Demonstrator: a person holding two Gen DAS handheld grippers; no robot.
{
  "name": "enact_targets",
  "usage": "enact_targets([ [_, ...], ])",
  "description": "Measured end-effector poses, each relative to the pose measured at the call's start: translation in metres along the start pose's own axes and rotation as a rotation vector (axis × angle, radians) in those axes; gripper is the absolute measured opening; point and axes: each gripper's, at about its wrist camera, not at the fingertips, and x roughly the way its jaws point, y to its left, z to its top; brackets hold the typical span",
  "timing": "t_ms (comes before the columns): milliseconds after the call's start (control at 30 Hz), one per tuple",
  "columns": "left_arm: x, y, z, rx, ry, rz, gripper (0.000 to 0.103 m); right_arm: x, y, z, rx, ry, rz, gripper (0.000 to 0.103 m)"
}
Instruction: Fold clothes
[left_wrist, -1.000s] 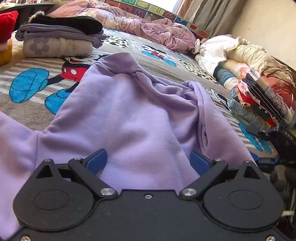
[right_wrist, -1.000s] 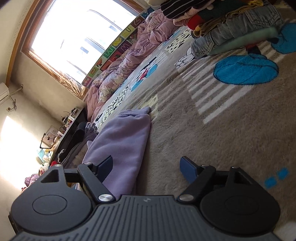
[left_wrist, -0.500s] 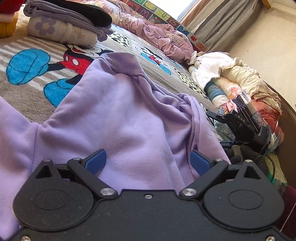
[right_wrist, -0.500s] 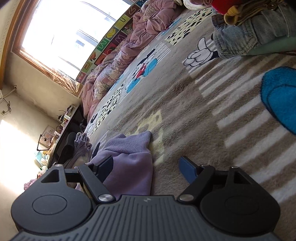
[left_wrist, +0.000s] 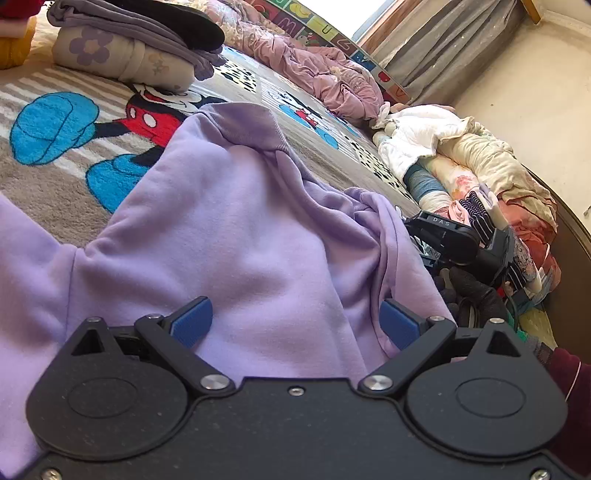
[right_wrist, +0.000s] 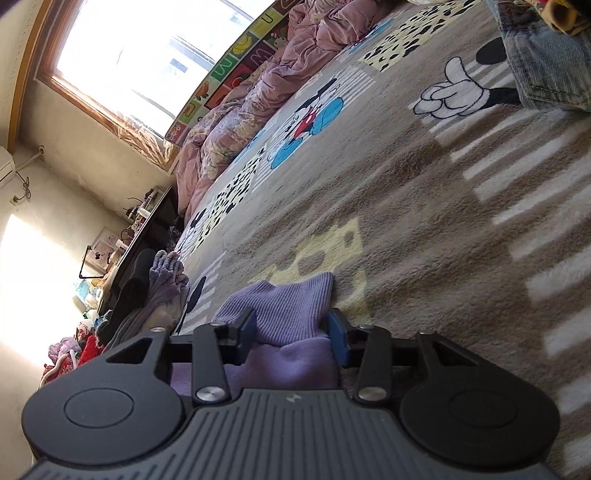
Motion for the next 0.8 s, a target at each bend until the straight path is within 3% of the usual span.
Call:
enact_targets([
  [33,0.000,0.000,0.000,0.000,0.000,-0.001,0.097,-0.002,0.002,-0.001,-0.006,-0.007,-0.002,0.019],
  [133,-0.001,0.001,0.000,-0.002,0.000,-0.002,0.097,-0.010,0.007,-0.003,-0.016,-0.040,-0.007,0.015],
  [800,0.000,-0.003,-0.003,0.034,-0.001,0.014,0.097,-0.117,0.052,0.012,-0.132,-0.240,-0.059,0.013],
])
